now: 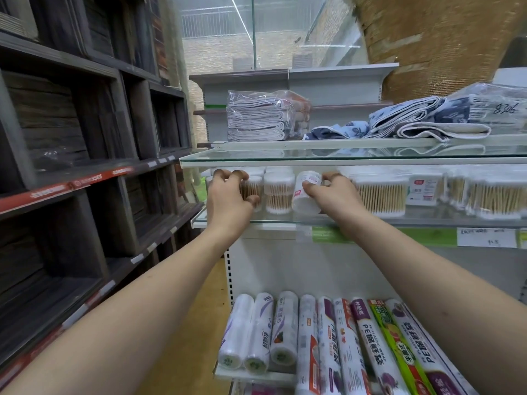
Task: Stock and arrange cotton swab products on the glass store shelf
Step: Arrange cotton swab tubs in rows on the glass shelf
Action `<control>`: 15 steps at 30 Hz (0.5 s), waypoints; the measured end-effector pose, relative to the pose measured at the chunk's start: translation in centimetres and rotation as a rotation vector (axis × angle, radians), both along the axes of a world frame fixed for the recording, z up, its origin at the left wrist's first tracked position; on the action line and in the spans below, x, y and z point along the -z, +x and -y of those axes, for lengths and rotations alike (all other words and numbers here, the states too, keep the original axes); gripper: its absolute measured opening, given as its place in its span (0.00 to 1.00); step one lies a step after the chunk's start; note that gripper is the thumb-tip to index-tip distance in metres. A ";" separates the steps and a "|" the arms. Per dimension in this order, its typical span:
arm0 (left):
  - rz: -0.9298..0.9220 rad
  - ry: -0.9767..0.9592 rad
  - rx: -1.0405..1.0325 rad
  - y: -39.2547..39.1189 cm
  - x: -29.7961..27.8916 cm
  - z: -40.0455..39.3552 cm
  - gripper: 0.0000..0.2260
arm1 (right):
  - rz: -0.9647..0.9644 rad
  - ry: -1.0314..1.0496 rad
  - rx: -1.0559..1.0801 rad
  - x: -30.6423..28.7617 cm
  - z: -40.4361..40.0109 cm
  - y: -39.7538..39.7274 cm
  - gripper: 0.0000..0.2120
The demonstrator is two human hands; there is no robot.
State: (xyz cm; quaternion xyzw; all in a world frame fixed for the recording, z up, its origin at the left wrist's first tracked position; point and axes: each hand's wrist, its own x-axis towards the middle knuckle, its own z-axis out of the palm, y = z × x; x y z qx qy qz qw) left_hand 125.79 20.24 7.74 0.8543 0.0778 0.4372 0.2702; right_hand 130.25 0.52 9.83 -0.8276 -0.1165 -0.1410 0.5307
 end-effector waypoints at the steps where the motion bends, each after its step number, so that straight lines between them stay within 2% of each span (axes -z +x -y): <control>1: 0.000 0.005 -0.004 0.1 0.0 0.0 0.20 | -0.022 0.045 -0.025 0.0 0.0 0.2 0.15; 3: 0.018 0.015 -0.008 0.3 0.0 0.1 0.21 | -0.088 0.183 -0.080 -0.3 0.0 0.4 0.13; 6: 0.095 0.096 0.023 0.4 0.4 0.8 0.21 | -0.170 0.340 -0.098 -0.7 0.2 0.5 0.15; 10: 0.179 0.255 0.174 0.8 1.0 2.4 0.20 | -0.164 0.391 -0.112 -0.6 0.1 0.7 0.12; 15: 0.232 0.402 0.281 1.4 0.6 4.4 0.21 | -0.185 0.432 -0.166 -0.5 0.7 0.6 0.18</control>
